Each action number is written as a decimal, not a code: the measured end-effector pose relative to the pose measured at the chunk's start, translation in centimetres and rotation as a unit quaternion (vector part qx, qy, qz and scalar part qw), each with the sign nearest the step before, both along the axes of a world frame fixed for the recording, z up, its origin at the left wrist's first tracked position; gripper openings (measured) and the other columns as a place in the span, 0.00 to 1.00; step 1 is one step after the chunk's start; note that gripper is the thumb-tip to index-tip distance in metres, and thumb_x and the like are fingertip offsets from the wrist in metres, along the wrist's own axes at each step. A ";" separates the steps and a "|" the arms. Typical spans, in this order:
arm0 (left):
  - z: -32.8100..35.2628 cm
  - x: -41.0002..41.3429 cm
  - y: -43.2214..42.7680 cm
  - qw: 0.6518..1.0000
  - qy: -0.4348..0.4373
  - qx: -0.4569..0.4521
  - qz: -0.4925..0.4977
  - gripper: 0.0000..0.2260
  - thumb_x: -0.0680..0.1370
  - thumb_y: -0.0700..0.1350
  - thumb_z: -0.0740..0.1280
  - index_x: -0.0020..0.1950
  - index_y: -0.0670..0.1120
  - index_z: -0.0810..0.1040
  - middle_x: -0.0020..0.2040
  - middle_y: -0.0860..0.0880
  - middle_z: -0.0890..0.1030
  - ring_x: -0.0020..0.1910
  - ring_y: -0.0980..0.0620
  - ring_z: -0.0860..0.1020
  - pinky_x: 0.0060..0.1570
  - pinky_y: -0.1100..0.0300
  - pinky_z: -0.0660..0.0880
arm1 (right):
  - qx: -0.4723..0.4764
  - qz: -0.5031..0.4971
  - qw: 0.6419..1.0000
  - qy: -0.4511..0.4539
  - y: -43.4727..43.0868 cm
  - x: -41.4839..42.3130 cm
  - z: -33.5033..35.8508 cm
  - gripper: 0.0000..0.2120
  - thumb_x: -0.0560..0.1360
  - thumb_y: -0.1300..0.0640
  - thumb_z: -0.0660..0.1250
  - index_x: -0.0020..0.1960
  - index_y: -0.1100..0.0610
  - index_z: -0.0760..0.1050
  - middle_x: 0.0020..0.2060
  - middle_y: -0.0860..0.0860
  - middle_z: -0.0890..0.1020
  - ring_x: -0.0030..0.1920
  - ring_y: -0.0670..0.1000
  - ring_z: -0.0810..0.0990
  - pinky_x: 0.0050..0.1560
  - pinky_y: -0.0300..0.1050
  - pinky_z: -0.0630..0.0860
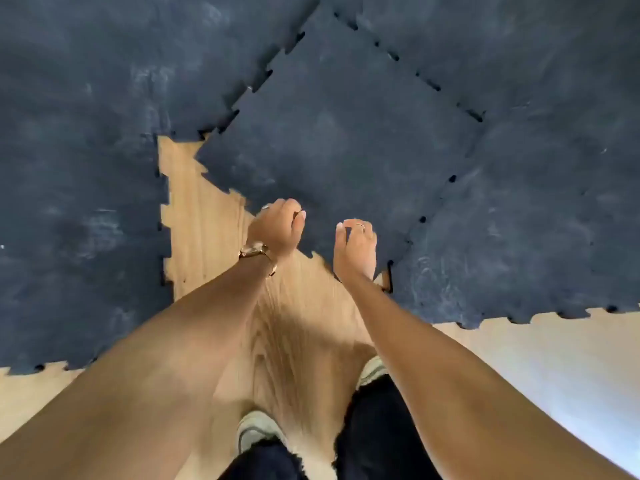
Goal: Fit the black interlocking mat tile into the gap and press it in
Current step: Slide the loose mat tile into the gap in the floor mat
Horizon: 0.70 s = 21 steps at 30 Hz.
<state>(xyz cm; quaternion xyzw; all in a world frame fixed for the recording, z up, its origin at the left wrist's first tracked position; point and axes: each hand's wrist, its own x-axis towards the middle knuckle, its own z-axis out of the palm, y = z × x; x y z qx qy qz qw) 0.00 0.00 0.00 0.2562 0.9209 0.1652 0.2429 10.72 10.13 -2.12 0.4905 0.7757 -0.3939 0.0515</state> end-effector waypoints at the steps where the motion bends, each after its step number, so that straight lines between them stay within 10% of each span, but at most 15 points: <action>1: -2.3 -0.5 0.4 1.000 0.025 0.015 -0.001 0.14 0.81 0.47 0.58 0.61 0.41 0.76 0.60 0.41 0.78 0.59 0.39 0.75 0.55 0.48 0.71 | 0.034 0.012 0.999 -0.004 0.0 -0.4 -2.1 0.20 0.82 0.49 0.53 0.67 0.60 0.71 0.69 0.54 0.71 0.73 0.56 0.62 0.69 0.52 0.65; 4: -8.4 -2.6 2.2 0.996 0.087 -0.011 0.001 0.23 0.83 0.51 0.56 0.75 0.42 0.62 0.76 0.39 0.61 0.75 0.38 0.59 0.73 0.45 0.58 | 0.110 0.039 0.992 -0.040 0.3 -1.1 -7.7 0.28 0.83 0.46 0.49 0.77 0.61 0.54 0.78 0.53 0.55 0.79 0.56 0.45 0.78 0.52 0.43; 8: -13.9 -3.3 3.7 0.984 0.170 -0.046 0.027 0.28 0.82 0.57 0.50 0.79 0.45 0.51 0.79 0.40 0.52 0.78 0.40 0.49 0.75 0.43 0.48 | 0.269 0.083 0.956 -0.082 -0.5 -0.8 -12.2 0.31 0.82 0.43 0.46 0.79 0.60 0.47 0.79 0.55 0.51 0.78 0.58 0.46 0.77 0.57 0.42; 16: -15.6 -3.7 4.2 0.968 0.242 -0.060 0.019 0.29 0.79 0.58 0.50 0.75 0.41 0.63 0.74 0.36 0.63 0.74 0.36 0.61 0.72 0.40 0.53 | 0.308 0.080 0.944 -0.084 -0.9 -0.8 -13.3 0.32 0.81 0.44 0.48 0.78 0.62 0.48 0.79 0.57 0.51 0.78 0.60 0.45 0.77 0.60 0.45; 21: -14.5 -10.1 6.5 0.947 0.288 0.083 0.115 0.28 0.76 0.61 0.60 0.67 0.43 0.66 0.67 0.37 0.69 0.68 0.39 0.63 0.68 0.39 0.58 | 0.320 0.070 0.944 -0.051 -0.7 -0.6 -13.5 0.32 0.80 0.43 0.49 0.77 0.62 0.53 0.78 0.56 0.55 0.78 0.59 0.50 0.76 0.60 0.50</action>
